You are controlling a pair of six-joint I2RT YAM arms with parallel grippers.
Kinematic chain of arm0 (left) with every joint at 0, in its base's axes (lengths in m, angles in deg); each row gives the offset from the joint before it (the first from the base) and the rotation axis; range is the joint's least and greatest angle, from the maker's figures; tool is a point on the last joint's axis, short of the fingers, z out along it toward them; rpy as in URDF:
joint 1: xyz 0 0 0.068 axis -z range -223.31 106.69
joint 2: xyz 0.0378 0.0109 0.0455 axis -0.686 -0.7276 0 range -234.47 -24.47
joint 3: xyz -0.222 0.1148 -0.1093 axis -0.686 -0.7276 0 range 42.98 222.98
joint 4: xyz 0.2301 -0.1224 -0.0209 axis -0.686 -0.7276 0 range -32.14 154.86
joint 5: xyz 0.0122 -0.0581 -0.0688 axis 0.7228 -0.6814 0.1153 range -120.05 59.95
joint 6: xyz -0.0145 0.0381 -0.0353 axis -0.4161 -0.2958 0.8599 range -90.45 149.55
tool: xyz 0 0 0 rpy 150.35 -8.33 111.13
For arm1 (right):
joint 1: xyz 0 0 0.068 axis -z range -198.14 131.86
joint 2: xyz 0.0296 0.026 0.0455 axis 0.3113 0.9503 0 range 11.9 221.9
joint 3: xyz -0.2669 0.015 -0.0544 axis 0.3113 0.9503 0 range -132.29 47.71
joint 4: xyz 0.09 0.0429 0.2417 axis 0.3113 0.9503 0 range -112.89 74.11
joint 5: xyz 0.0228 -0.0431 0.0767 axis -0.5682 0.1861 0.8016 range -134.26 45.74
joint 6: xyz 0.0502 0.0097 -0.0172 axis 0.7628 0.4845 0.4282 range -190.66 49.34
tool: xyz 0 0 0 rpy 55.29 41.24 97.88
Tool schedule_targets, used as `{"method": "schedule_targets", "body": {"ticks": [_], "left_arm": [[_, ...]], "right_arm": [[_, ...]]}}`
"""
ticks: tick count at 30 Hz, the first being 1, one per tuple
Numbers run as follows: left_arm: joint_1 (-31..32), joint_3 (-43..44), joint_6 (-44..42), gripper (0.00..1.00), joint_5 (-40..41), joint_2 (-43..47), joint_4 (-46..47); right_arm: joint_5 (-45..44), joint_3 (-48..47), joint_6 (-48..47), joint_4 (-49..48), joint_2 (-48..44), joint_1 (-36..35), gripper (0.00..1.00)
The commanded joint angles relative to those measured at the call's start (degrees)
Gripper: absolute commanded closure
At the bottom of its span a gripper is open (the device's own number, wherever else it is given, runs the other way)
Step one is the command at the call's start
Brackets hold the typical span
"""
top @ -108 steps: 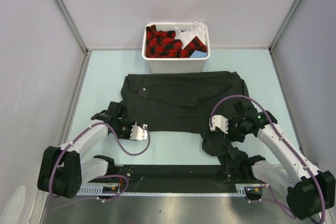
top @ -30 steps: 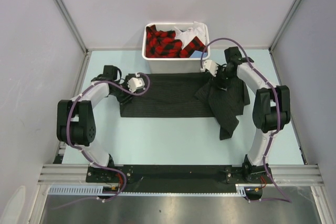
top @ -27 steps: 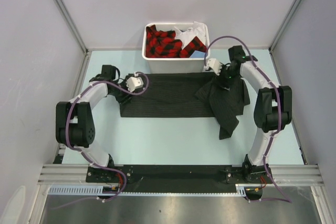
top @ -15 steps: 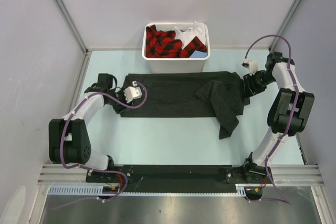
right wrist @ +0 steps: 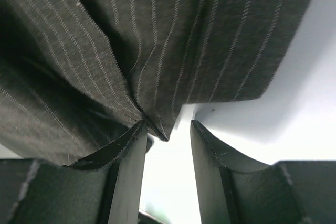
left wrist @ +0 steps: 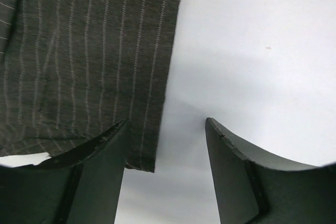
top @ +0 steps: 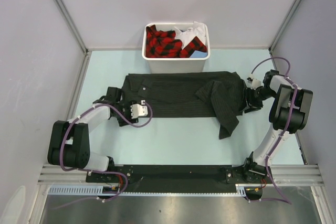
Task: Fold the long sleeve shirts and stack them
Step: Fold the shirt
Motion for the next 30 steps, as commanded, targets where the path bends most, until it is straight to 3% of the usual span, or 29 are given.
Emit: {"method": "schedule_targets", "body": {"ticks": [1,3,9,12,13,16,30], "left_arm": [[0.71,-3.15,-2.81,0.37,3.61,1.10,7.52],[0.71,-3.94,-2.99,0.39,4.50,0.66,8.93],[0.71,-4.21,-3.69,0.62,6.52,-0.84,9.99],[0.71,-3.43,-2.82,0.77,6.96,-1.10,9.73],[0.71,-3.16,-2.20,0.85,6.88,-1.01,9.55],[0.80,-2.81,-1.67,0.99,6.17,-0.23,8.24],[0.80,-7.02,-6.50,1.00,2.04,15.94,-7.76]], "right_arm": [[-1.05,0.83,4.16,-5.52,0.35,0.01,0.56],[0.09,1.36,4.42,-5.87,0.97,0.10,0.55],[3.86,2.50,6.09,-7.80,2.28,0.01,0.60],[4.93,3.03,6.54,-7.98,2.03,0.01,0.74],[5.01,3.38,6.54,-7.98,1.85,0.01,0.84],[4.84,3.82,6.36,-7.54,1.06,0.36,1.00],[-1.40,9.09,-3.21,4.49,-8.87,3.97,1.00]]}}
